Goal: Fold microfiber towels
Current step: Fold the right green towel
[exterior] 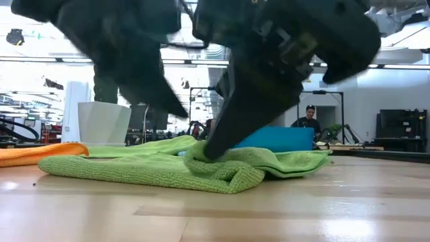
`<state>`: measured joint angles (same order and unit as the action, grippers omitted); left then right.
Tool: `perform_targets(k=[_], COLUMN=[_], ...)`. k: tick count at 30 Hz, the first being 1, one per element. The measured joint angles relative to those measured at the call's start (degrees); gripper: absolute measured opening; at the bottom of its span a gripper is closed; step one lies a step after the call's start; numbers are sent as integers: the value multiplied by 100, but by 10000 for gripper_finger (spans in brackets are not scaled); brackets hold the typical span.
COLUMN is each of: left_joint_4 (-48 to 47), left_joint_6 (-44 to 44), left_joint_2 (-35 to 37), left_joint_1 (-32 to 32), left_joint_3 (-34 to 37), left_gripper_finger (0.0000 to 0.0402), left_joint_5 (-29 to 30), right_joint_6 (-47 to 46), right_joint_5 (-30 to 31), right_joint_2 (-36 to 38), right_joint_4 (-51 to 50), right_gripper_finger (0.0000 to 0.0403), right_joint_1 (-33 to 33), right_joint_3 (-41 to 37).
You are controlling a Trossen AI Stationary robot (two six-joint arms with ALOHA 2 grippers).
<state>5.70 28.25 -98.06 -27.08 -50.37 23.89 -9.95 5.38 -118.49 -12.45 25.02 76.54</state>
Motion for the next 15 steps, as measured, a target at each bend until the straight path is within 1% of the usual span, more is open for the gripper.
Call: perform_targets(k=[3,7,9,13,15], left_joint_4=[113,360,372,580,581], left_joint_6=[-98,-143,-112,-336,-429], left_joint_2=[233,236,193,185,185], left_joint_1=[-134,-409,-555,-803,-876], left_joint_3=[-9,-9,-9,-9,-12], left_gripper_finger=[0,0,0,0,0], left_joint_5=[64,63,185,344,357], right_joint_6=[60,196,167,143,141], right_joint_5=[0,-82,-112,-117,-136], right_joint_2=[4,4,4,58,112], right_joint_4=[-16,234,257,-105,-508], right_gripper_finger=[69,95,111,146,160], right_joint_1=[-32,-87,-121,-153,-165], right_joint_3=[-1,-3,13,259,502])
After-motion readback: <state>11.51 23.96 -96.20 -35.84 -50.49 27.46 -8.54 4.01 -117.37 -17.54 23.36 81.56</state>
